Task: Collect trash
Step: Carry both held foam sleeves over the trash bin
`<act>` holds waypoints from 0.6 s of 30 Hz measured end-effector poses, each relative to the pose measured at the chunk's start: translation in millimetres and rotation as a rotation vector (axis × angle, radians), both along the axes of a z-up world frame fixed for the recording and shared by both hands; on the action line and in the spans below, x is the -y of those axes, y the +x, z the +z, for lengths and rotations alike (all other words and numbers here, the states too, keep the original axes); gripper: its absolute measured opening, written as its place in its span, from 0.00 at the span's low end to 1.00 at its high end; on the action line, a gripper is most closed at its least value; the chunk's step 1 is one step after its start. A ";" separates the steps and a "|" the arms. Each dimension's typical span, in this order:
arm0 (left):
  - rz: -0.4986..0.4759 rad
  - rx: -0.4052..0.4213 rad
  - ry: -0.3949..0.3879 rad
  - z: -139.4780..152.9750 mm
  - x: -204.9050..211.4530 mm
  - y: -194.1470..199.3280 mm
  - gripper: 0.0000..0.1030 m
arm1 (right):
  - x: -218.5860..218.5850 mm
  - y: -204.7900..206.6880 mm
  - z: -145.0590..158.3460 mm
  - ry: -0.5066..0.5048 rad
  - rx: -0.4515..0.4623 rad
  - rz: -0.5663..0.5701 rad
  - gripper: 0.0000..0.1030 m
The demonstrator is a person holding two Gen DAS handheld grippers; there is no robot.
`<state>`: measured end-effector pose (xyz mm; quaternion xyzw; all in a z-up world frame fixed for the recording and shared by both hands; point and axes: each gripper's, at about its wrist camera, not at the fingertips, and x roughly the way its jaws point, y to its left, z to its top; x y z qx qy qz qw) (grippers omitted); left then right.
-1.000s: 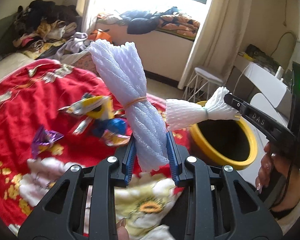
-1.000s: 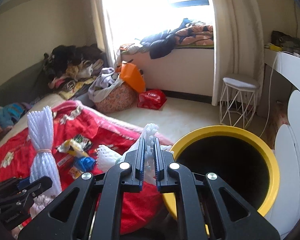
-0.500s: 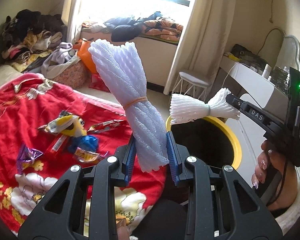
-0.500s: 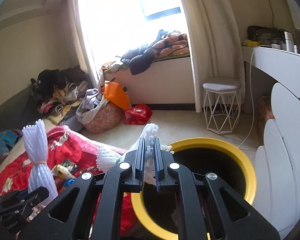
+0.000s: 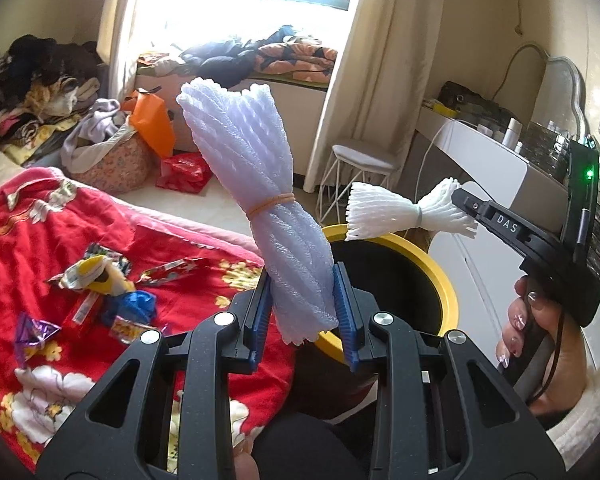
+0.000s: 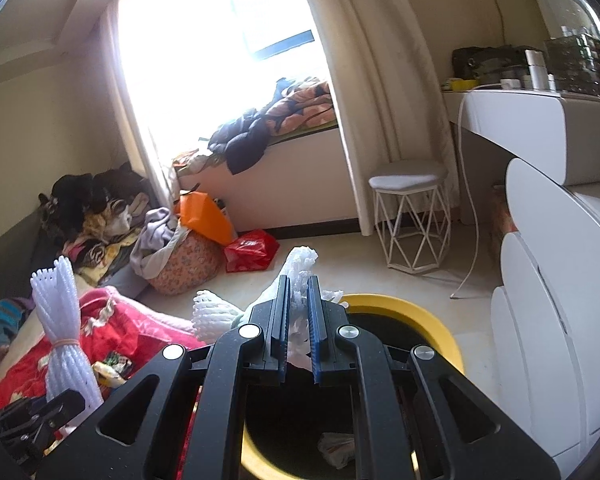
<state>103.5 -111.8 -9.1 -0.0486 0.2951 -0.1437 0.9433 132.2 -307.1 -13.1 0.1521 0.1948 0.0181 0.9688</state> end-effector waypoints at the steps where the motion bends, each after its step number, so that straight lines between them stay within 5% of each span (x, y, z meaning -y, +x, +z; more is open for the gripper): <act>1: -0.005 0.000 0.001 0.0 2.4 0.8 0.23 | 3.3 0.2 -1.1 0.004 -0.002 -0.008 0.08; 18: -0.081 -0.023 0.021 -14.3 39.0 16.0 0.23 | 47.3 -3.2 -18.6 0.030 -0.022 -0.162 0.08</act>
